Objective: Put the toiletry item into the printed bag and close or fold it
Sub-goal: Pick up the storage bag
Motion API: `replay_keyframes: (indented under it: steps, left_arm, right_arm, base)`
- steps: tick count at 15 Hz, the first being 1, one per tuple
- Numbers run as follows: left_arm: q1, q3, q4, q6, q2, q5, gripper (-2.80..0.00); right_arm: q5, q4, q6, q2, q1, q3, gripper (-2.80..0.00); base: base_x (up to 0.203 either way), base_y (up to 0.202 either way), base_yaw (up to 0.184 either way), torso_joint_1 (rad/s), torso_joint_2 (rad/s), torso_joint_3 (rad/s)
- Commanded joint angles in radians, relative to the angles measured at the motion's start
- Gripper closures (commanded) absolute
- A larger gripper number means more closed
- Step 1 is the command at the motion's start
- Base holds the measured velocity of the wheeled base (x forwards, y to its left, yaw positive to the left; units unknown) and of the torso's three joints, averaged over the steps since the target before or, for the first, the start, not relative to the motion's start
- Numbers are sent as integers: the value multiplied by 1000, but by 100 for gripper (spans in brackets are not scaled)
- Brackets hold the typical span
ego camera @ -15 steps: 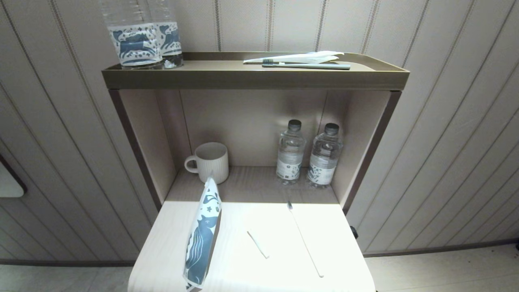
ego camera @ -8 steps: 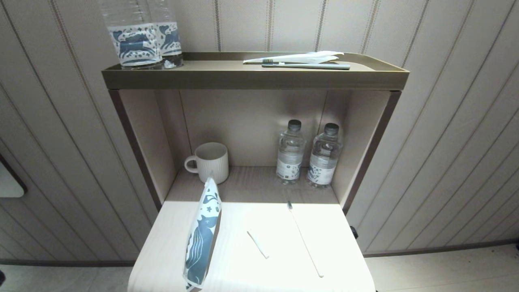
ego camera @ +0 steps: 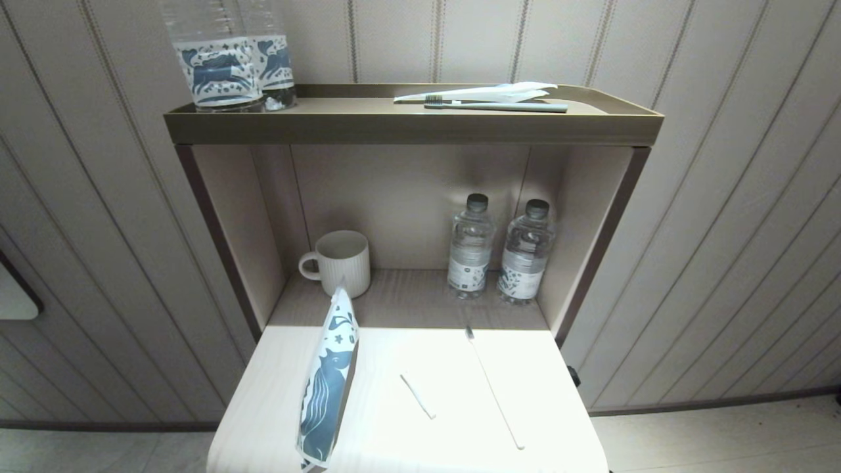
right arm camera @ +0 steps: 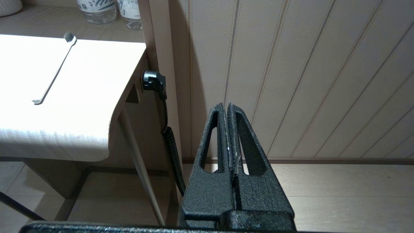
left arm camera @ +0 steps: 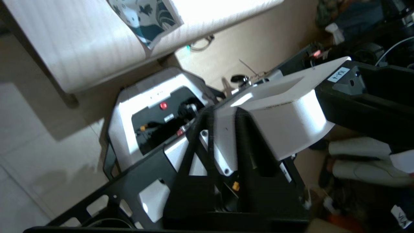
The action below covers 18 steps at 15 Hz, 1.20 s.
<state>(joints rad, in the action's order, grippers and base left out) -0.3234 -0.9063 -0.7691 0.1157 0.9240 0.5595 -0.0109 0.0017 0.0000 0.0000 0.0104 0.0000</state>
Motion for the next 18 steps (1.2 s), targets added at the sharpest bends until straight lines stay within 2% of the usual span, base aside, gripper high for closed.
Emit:
replay_keyframes:
  steps: [1,3,4,5,7,9,11,15,18]
  left_arm:
    - [-119,-19,7,68,96,-54,-280]
    - [-277,-7,82,188,137,-198,-280]
    - [-355,11,151,259,171,-298,-280]
    - [-424,38,224,328,229,-410,-280]
    - [-498,113,407,452,325,-654,-280]
    - [-525,235,650,497,374,-839,-280]
    - [-560,339,843,511,395,-976,-280]
    - [-571,340,872,519,439,-991,-280]
    - [-639,340,899,548,491,-995,-280]
  right_arm:
    - [0,0,-2,0,0,0,0]
    - [0,0,-2,0,0,0,0]
    - [0,0,-2,0,0,0,0]
    - [0,0,-2,0,0,0,0]
    - [0,0,0,0,0,0,0]
    - [0,0,-2,0,0,0,0]
    - [0,0,0,0,0,0,0]
    - [0,0,-2,0,0,0,0]
    - [0,0,-2,0,0,0,0]
  base:
    - [0,0,0,0,0,0]
    - [0,0,0,0,0,0]
    - [0,0,0,0,0,0]
    - [0,0,0,0,0,0]
    - [0,0,0,0,0,0]
    - [0,0,0,0,0,0]
    - [0,0,0,0,0,0]
    - [0,0,0,0,0,0]
    - [0,0,0,0,0,0]
